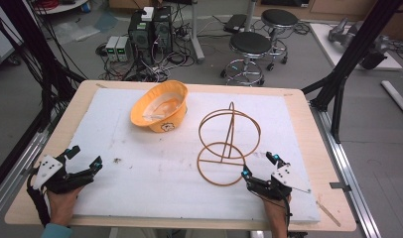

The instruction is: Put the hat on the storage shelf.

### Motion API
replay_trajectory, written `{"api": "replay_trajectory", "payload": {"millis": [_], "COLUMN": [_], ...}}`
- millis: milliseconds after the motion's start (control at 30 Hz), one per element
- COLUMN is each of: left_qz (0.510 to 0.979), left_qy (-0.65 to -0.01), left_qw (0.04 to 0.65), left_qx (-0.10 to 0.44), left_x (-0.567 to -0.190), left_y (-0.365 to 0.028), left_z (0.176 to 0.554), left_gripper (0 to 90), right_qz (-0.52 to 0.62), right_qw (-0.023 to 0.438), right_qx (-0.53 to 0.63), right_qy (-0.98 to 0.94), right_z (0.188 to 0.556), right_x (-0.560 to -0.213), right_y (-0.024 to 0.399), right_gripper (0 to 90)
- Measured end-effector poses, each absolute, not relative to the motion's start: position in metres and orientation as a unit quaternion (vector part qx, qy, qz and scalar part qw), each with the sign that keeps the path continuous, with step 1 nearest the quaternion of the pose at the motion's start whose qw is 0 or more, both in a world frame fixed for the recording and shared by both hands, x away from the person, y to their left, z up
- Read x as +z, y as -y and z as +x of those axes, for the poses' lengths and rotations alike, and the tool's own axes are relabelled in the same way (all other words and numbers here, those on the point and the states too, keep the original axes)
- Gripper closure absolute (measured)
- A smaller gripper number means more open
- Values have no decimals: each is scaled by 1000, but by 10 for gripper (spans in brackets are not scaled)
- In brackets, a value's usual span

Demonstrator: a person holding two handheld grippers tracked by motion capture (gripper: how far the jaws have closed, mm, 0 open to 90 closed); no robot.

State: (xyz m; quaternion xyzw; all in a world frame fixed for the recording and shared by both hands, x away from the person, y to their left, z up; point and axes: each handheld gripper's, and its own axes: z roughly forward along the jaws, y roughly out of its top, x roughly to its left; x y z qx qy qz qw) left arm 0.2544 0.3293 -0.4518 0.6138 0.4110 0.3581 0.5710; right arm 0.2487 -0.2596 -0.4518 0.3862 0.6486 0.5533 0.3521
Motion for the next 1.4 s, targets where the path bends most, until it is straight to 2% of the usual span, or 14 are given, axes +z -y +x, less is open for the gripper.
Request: {"api": "replay_trajectory", "payload": {"millis": [567,767,1033,1400], "left_qz": [614,613,631,654], "left_qy": [-421,-421,-419,-406], "left_qw": [561,570,566,548], "left_qx": [364,349,325,327], "left_x": [-451,-444,-421,-376], "left_y": [-328,-327,-324,-311], "left_z": [256,261,280,308], "left_gripper": [105,98,80,80], "right_qz": [385,386,387,386], "right_qw": [352,351,352,352], "right_qx": [554,555,554,554], "right_qy": [-648,-648,-648,-649], "right_z": [249,249,249,249], "right_x": [-452,-452,-452,-452], "right_y": [260,260,260,260], "right_gripper": [96,96,95,96]}}
